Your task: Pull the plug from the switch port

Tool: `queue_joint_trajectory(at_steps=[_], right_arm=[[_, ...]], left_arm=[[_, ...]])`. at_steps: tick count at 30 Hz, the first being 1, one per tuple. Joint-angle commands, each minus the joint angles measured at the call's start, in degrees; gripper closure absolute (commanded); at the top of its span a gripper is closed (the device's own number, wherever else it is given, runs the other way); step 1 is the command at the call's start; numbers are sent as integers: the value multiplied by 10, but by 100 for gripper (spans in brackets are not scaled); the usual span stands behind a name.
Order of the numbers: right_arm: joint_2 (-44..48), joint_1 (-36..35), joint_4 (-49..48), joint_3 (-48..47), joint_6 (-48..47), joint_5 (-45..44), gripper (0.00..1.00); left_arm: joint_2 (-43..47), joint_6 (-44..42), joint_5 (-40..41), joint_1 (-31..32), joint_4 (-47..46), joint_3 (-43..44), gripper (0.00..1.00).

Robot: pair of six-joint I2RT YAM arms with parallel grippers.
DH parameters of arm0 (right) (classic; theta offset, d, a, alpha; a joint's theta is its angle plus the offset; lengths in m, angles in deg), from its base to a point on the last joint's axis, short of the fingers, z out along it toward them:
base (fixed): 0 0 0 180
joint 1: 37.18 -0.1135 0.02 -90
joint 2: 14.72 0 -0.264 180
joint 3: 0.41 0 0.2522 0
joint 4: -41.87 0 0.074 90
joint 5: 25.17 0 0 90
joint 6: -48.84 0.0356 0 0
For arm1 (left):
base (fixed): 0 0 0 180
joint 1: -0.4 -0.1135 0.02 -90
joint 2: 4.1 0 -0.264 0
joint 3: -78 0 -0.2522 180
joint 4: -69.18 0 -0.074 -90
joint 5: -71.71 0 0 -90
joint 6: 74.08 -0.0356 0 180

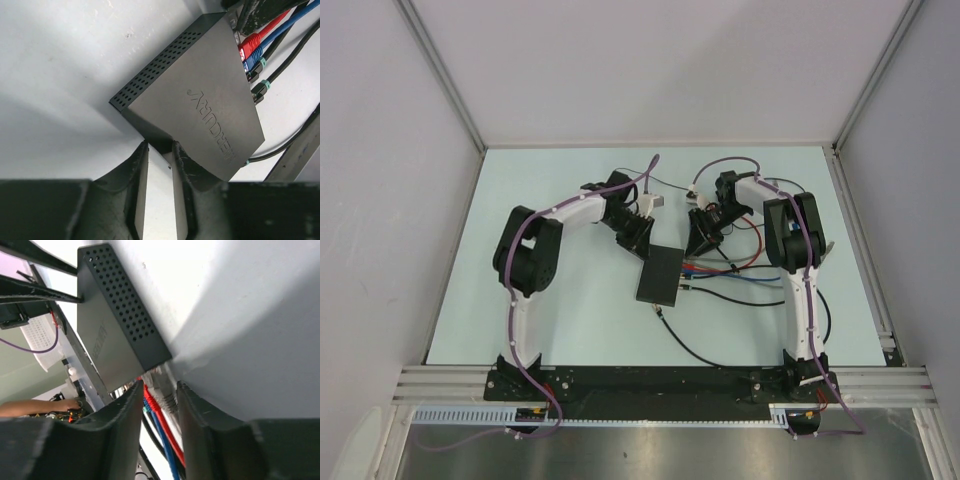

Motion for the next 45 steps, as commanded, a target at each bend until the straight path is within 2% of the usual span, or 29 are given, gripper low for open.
queue_joint_trajectory(at_steps=[1, 5, 8, 12, 18, 28, 45], right_arm=[[-36, -9, -59, -8, -11, -75, 64], [-40, -12, -64, -5, -6, -84, 69], [-41, -16, -69, -2, -3, -94, 74], [-39, -22, -73, 6, -14, -119, 87], [-48, -27, -63, 0, -31, -146, 93], [-83, -65, -14, -54, -67, -188, 97], [-107, -54, 58, -77, -137, -206, 100]], left_arm=[[-36, -3, 30, 12, -11, 14, 77], [-39, -4, 41, 18, -14, 13, 85], [-43, -4, 47, 18, -15, 15, 86], [-47, -4, 52, 18, -17, 12, 87], [-54, -3, 53, 18, -23, 14, 91], [-67, -8, 50, 24, -26, 22, 93], [-88, -9, 48, 22, -33, 50, 96]])
